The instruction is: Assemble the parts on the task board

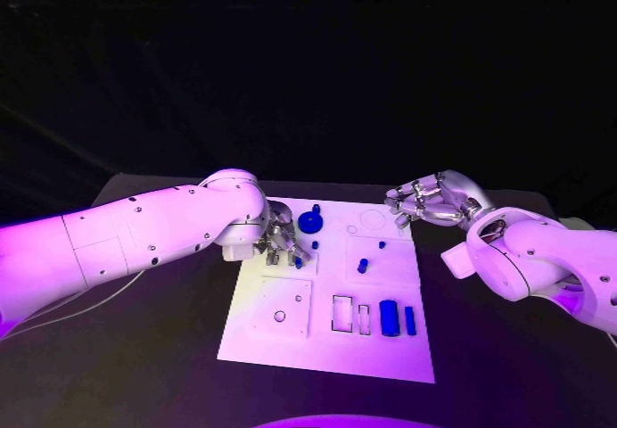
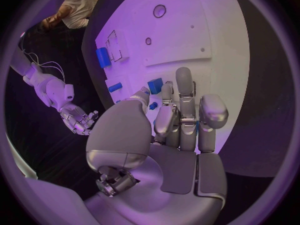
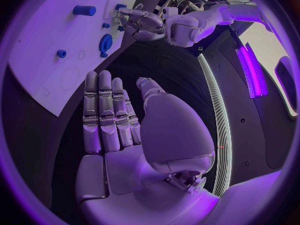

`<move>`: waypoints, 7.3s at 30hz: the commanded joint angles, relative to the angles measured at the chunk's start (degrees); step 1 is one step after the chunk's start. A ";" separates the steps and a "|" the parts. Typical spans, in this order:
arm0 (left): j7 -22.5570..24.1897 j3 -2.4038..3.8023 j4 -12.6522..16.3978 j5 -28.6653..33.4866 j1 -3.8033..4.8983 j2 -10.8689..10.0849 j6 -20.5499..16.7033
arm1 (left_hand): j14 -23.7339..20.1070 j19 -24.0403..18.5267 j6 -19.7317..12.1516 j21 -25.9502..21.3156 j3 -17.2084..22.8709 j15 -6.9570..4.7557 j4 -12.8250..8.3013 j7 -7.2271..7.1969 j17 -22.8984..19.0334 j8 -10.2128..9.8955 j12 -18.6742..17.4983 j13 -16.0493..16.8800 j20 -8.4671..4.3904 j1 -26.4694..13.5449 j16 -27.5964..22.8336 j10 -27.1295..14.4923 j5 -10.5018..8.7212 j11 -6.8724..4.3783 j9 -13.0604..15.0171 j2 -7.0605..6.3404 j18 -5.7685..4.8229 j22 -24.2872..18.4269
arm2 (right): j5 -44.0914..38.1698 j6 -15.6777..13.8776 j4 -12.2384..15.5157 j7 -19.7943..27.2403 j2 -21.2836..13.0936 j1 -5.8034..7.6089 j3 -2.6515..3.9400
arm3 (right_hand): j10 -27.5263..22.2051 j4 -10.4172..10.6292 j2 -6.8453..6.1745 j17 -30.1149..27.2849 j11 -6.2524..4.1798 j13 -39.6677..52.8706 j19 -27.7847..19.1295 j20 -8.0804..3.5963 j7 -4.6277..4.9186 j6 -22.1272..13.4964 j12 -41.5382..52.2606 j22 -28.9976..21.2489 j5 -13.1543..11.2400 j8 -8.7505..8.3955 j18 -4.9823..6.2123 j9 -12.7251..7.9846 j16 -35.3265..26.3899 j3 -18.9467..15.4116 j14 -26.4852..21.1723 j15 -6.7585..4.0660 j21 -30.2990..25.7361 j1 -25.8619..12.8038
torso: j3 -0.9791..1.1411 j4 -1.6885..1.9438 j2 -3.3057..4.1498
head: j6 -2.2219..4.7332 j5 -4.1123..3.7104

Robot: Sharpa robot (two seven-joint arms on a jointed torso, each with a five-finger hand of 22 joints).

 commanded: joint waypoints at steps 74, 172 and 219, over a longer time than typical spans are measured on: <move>0.70 0.40 5.40 -3.74 -0.97 -4.02 -9.08 | 0.61 0.66 -1.94 1.50 35.54 -0.38 -12.83 0.32 2.14 0.91 -0.21 0.94 -0.07 7.53 -2.28 1.05 -0.09 -0.24 8.70 -5.17 -0.86 2.64 | 0.46 -0.47 0.00 0.87 -0.28 -0.03 0.02 | -0.16 0.75 -0.12 -0.04 -0.15 0.11 -0.40 0.28 0.00 -0.36 0.09 -0.29 0.36 0.41 0.23 -0.05 -0.16 0.27 -0.17 0.23 -0.26 -1.80 | 0.01 -0.02 0.04 | -0.25 0.99; -0.45 0.03 2.52 -4.62 -1.60 -1.58 -3.05 | 1.06 2.57 1.68 2.90 22.86 -1.31 -5.81 -2.06 3.05 2.51 1.65 2.95 -0.53 -4.58 -2.80 2.65 -0.12 -1.90 16.15 -7.07 -1.46 5.69 | 0.65 -0.43 0.72 1.06 -0.74 -0.04 0.02 | -0.32 1.14 -0.05 -0.06 -0.09 0.17 -0.51 0.35 0.02 -0.44 0.10 -0.47 0.59 0.43 0.22 -0.07 -0.26 0.23 -0.32 0.31 -0.35 -2.39 | 0.05 -0.04 0.00 | -1.32 0.85; -0.42 1.90 5.14 -3.24 -1.13 -4.72 -4.94 | 1.16 2.22 2.20 2.57 9.19 -1.18 -0.01 -1.79 3.43 0.38 1.13 2.60 -0.52 -4.46 -3.15 2.27 -0.09 -1.65 18.22 -5.98 -1.31 5.11 | 0.65 -0.32 0.28 0.94 -0.86 -0.06 0.02 | -0.40 1.01 -0.22 -0.08 -0.08 0.19 -0.59 0.38 0.03 -0.48 0.11 -0.56 0.34 0.44 0.22 -0.08 -0.31 0.22 -0.43 0.33 -0.41 -2.32 | 0.05 0.02 -0.09 | -0.95 0.81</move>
